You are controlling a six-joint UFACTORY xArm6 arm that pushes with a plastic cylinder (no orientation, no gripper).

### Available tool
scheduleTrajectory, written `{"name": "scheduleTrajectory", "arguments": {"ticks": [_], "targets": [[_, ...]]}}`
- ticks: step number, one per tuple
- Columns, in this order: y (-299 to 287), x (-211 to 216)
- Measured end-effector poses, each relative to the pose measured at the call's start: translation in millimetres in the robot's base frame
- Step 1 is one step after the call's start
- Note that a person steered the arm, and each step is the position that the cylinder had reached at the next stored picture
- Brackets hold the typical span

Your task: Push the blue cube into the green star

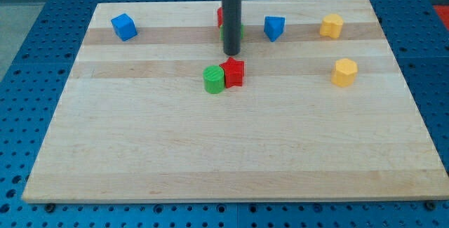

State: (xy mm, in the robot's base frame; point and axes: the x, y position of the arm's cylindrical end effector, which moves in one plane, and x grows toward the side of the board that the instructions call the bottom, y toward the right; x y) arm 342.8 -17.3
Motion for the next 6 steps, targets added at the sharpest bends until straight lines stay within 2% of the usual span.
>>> {"name": "scheduleTrajectory", "arguments": {"ticks": [6], "targets": [[-244, 0]]}}
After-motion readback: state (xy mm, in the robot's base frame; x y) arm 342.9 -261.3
